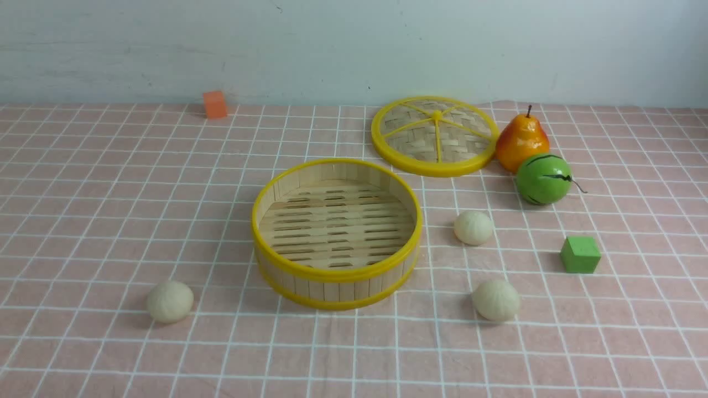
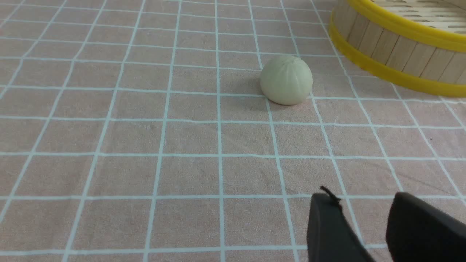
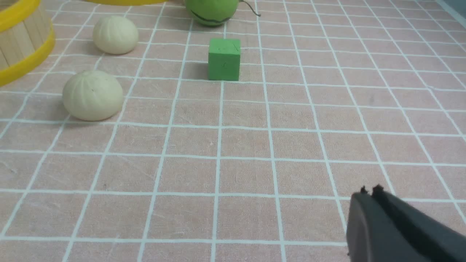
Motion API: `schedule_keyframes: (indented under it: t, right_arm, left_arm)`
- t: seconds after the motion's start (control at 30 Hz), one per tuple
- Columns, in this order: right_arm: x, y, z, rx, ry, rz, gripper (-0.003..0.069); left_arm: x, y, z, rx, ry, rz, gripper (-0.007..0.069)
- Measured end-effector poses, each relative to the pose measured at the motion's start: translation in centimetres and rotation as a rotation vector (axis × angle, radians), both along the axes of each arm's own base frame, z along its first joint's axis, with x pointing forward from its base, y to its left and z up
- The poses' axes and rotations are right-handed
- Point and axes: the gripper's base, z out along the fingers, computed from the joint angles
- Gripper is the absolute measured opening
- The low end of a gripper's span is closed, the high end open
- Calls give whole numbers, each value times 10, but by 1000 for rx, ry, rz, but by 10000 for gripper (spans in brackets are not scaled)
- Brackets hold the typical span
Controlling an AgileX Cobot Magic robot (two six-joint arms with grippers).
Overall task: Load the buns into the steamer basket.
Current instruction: Use the left arm to grab a steamed stuffed bun
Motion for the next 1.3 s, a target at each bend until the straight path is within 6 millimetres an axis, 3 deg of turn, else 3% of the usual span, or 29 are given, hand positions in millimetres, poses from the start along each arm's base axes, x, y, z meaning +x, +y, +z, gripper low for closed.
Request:
schedule_keyframes:
  t: [1.07, 1.3]
  right_arm:
    - [0, -1, 0, -39, 1, -3, 36]
    - [2, -2, 4, -45, -68, -6, 45]
  left_arm:
    - [0, 0, 1, -3, -17, 1, 237]
    - [4, 0, 16, -24, -175, 8, 237]
